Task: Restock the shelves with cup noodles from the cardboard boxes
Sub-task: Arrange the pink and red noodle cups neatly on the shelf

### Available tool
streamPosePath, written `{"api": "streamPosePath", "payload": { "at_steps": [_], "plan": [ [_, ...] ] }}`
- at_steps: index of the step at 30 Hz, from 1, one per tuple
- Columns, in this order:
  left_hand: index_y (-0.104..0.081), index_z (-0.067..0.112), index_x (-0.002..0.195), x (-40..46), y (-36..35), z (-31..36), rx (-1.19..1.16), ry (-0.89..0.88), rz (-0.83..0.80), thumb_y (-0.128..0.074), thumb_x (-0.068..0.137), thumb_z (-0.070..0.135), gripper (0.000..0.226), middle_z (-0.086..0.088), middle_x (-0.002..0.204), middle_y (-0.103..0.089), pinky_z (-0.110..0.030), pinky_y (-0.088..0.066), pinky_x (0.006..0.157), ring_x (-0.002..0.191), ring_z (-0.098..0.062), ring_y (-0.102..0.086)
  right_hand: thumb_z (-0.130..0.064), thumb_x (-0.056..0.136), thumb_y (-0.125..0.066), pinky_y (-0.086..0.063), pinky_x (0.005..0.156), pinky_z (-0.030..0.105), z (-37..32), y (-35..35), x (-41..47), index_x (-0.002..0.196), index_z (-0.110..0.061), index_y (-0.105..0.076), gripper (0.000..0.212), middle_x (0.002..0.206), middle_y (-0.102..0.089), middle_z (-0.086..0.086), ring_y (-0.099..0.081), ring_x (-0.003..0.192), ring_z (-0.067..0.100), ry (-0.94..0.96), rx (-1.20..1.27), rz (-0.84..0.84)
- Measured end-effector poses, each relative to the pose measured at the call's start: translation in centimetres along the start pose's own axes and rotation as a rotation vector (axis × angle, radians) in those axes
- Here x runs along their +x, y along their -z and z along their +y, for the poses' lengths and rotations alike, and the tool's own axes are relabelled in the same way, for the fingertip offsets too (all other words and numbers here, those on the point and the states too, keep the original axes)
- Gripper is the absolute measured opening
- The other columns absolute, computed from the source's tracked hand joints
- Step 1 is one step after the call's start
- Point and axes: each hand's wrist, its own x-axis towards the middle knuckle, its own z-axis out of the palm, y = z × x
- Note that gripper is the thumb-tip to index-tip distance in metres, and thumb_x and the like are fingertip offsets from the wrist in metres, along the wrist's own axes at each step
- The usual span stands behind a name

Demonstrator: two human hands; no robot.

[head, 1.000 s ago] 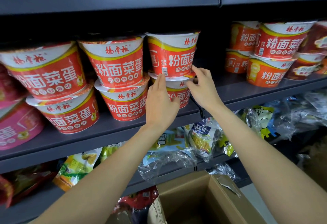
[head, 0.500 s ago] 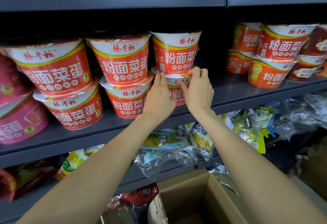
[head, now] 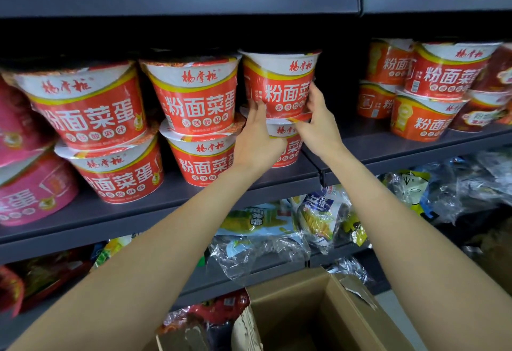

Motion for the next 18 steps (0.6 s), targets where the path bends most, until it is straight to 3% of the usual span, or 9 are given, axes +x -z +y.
{"api": "streamPosePath", "payload": {
  "at_steps": [3, 6, 10, 13, 15, 18],
  "plan": [
    [-0.014, 0.027, 0.151, -0.5, -0.4, -0.6, 0.042, -0.005, 0.015, -0.060, 0.085, 0.023, 0.081, 0.006, 0.159, -0.012, -0.027, -0.037, 0.096, 0.136, -0.018, -0.037, -0.026, 0.087, -0.067, -0.040, 0.107, 0.043, -0.1, 0.4, 0.3, 0.150, -0.024, -0.018, 0.080, 0.145, -0.043, 0.001, -0.045, 0.129, 0.016, -0.011, 0.008, -0.047],
    [-0.013, 0.027, 0.152, -0.8, -0.6, -0.6, 0.002, 0.007, 0.012, -0.060, 0.083, 0.020, 0.084, 0.006, 0.159, -0.012, -0.030, -0.041, 0.098, 0.134, -0.018, -0.039, -0.024, 0.088, -0.066, -0.039, 0.108, 0.042, -0.3, 0.6, 0.2, 0.151, -0.025, -0.014, 0.081, 0.147, -0.041, 0.001, -0.043, 0.130, 0.016, -0.011, 0.016, -0.084],
    [-0.020, 0.021, 0.151, -1.9, 0.2, -0.2, 0.012, -0.023, 0.003, -0.058, 0.083, 0.017, 0.078, 0.003, 0.154, -0.030, -0.034, -0.050, 0.091, 0.114, -0.016, -0.056, -0.013, 0.091, -0.060, -0.037, 0.105, 0.033, -0.1, 0.6, -0.6, 0.151, -0.026, -0.014, 0.077, 0.146, -0.041, 0.000, -0.042, 0.128, 0.009, -0.004, -0.010, -0.132],
    [-0.052, 0.011, 0.129, -3.9, 2.2, -0.7, 0.296, -0.295, 0.212, -0.059, 0.081, 0.009, 0.048, -0.004, 0.126, -0.056, -0.033, -0.045, 0.089, 0.104, -0.021, -0.053, -0.017, 0.090, -0.062, -0.038, 0.107, 0.038, 1.2, -0.4, -1.9, 0.146, -0.018, -0.030, 0.064, 0.146, -0.039, 0.005, -0.040, 0.132, 0.018, 0.053, -0.194, 0.027],
    [-0.062, 0.010, 0.111, -4.7, 4.4, -2.0, 0.538, -0.467, 0.370, -0.060, 0.079, 0.009, 0.031, -0.006, 0.108, -0.062, -0.032, -0.039, 0.087, 0.100, -0.026, -0.051, -0.025, 0.089, -0.065, -0.044, 0.101, 0.040, 1.9, -1.1, -2.7, 0.134, -0.013, -0.044, 0.051, 0.142, -0.041, 0.006, -0.046, 0.126, 0.022, 0.080, -0.314, 0.112],
    [-0.064, 0.013, 0.106, -5.1, 7.3, -4.8, 0.747, -0.412, 0.423, -0.069, 0.080, 0.019, 0.027, -0.006, 0.104, -0.062, -0.037, -0.041, 0.079, 0.096, -0.030, -0.052, -0.032, 0.087, -0.066, -0.046, 0.090, 0.038, 1.9, -1.9, -3.3, 0.122, -0.014, -0.051, 0.042, 0.138, -0.045, 0.005, -0.051, 0.119, 0.024, 0.080, -0.398, 0.191]
  ]
}}
